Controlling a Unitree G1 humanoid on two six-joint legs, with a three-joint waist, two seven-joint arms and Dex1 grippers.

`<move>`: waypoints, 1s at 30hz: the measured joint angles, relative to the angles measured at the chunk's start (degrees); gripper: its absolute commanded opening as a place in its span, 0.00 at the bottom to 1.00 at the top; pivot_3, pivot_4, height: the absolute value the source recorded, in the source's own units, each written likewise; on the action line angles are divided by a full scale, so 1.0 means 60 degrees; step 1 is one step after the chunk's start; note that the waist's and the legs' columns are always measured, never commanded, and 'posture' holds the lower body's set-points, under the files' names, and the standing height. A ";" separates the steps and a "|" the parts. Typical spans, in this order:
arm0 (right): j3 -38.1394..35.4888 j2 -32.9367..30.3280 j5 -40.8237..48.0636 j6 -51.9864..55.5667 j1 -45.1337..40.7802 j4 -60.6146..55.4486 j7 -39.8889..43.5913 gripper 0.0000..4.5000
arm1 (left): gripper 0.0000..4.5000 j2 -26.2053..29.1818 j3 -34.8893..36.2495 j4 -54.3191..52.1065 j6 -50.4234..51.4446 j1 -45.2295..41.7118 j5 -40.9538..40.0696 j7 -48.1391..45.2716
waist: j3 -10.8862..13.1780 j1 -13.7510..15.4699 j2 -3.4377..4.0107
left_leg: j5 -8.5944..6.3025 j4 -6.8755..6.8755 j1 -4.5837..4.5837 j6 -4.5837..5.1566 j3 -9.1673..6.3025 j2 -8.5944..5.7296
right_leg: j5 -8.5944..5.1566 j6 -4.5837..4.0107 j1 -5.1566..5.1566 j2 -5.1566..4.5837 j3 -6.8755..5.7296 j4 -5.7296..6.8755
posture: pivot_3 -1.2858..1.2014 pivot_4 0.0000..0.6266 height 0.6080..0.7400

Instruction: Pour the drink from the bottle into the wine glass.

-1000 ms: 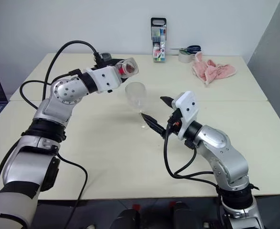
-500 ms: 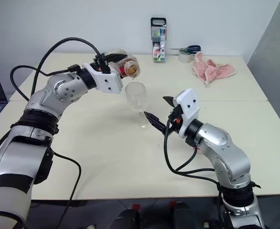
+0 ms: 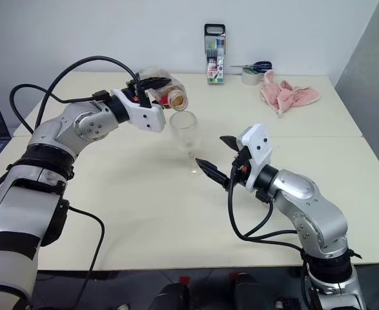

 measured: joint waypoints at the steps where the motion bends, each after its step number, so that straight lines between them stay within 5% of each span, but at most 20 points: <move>1: 0.0000 -0.0005 0.0025 -0.0002 0.0045 0.0000 0.0015 1.00 | 0.38 0.0021 -0.0028 0.0037 -0.0020 -0.0040 0.0045 0.0047 | 0.0000 0.0000 0.0000 | 0.0000 0.0000 0.0000 0.0000 0.0001 0.0000 | 0.0000 0.0000 0.0000 0.0000 0.0000 0.0001 | 0.52 0.24 1.00; 30: -0.0138 -0.0118 0.0220 -0.0596 0.0225 -0.0001 0.0194 1.00 | 0.38 0.0118 -0.0508 0.0780 -0.0247 -0.0594 0.0770 0.1050 | 0.0000 0.0001 0.0000 | 0.0000 0.0002 -0.0001 -0.0001 0.0001 -0.0001 | 0.0000 0.0000 0.0000 0.0000 -0.0001 0.0003 | 0.52 0.24 1.00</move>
